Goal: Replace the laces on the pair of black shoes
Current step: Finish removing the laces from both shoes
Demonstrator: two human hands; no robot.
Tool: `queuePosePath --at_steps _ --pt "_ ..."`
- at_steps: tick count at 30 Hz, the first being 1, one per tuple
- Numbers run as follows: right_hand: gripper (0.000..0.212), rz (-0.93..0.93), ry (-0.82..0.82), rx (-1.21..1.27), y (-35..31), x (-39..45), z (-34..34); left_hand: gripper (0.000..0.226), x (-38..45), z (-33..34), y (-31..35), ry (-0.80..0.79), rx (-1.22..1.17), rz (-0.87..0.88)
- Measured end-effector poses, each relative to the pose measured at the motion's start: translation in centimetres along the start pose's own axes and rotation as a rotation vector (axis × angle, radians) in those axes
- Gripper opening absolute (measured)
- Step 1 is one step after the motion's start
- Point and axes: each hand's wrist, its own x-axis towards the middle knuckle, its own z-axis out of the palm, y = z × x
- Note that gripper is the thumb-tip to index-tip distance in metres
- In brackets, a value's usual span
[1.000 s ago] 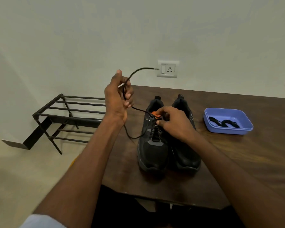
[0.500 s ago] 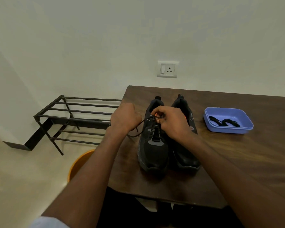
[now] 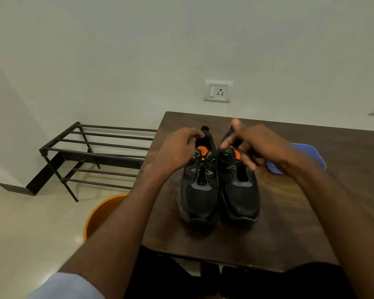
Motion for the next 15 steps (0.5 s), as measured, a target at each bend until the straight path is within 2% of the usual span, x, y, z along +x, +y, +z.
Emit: queuePosePath --at_steps 2,4,5,6,8,9,12,15 --pt "0.069 0.190 -0.197 -0.376 0.7 -0.4 0.3 0.026 -0.2 0.4 0.1 -0.041 0.004 0.031" --pt "0.055 0.317 -0.355 -0.524 1.5 -0.8 0.6 0.021 -0.3 0.7 -0.1 -0.094 0.055 0.049" --pt "0.045 0.334 -0.362 -0.549 1.9 -0.8 0.7 0.019 -0.3 0.9 -0.1 -0.119 0.088 0.050" --pt "0.034 0.303 -0.314 -0.578 2.4 -0.6 0.6 0.019 -0.3 1.1 -0.1 -0.140 0.118 0.051" --pt "0.013 0.159 -0.096 -0.637 3.0 0.2 0.5 0.023 -0.2 1.5 -0.1 -0.160 0.184 0.059" --pt "0.013 0.108 -0.001 -0.637 3.0 0.6 0.8 0.024 -0.2 1.6 -0.2 -0.165 0.214 0.063" --pt "0.058 0.005 0.116 -0.620 2.9 1.7 2.8 0.024 -0.2 1.7 -0.2 -0.188 0.251 0.070" --pt "0.106 -0.061 0.080 -0.745 3.0 2.6 5.5 0.015 0.0 1.6 -0.2 -0.206 0.246 0.046"
